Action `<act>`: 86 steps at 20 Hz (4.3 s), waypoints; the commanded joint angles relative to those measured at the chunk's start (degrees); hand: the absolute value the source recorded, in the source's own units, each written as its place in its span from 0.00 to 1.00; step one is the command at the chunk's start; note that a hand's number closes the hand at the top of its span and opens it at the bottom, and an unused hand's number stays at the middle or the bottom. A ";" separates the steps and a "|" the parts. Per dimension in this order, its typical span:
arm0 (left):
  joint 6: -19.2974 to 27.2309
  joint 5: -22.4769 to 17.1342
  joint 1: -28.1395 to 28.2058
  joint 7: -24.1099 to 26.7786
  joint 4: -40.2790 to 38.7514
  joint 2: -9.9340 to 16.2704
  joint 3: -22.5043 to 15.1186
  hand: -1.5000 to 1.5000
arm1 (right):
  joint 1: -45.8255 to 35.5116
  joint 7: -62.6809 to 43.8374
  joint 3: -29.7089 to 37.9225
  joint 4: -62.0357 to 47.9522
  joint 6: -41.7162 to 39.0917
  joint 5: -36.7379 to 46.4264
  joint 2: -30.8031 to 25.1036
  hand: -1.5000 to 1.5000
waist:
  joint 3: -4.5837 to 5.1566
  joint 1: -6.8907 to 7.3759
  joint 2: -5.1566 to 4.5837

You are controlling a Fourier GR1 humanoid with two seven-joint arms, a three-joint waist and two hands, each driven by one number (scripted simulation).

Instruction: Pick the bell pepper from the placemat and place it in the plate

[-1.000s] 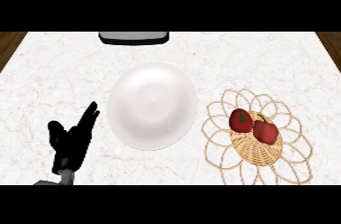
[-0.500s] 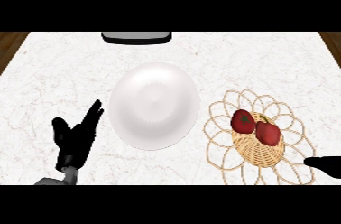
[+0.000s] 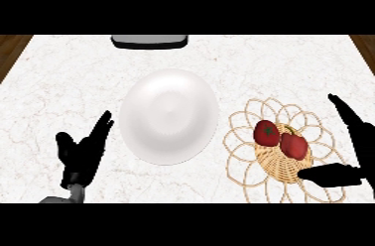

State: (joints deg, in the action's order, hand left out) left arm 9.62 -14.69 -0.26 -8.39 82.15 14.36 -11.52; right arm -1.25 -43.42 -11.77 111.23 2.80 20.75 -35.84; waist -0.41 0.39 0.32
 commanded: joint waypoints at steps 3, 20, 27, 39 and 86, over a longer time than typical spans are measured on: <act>1.27 3.38 1.95 -0.74 -0.19 -3.50 -2.00 0.50 | -2.82 1.06 -1.55 -3.29 0.10 5.24 6.99 0.00 | 0.40 -0.20 -0.31; -3.66 3.18 1.38 -0.93 -3.73 -4.17 2.24 0.50 | -0.95 3.08 -1.54 -11.92 -3.79 14.79 11.46 0.00 | 0.41 -0.44 -0.34; -2.53 4.24 3.01 -3.82 1.57 -4.40 2.59 0.50 | -2.33 9.28 -2.69 -18.29 -8.02 17.20 10.22 1.00 | 0.39 -0.14 -0.30; -4.04 4.95 -1.15 -4.90 -1.68 -5.21 5.56 0.50 | -1.76 12.43 -0.22 -12.41 1.31 27.89 13.16 1.00 | 0.42 -1.13 -0.23; -5.80 6.16 -1.93 -5.52 -0.92 -6.08 4.25 0.50 | -37.05 -28.41 -26.09 -41.64 50.88 56.94 35.81 1.00 | 0.39 2.34 -1.04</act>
State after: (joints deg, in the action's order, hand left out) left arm 4.86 -7.86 -1.24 -13.07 84.17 8.16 -7.78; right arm -33.43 -62.90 -40.14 74.73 47.46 81.23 -0.58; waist -0.38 2.79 -0.42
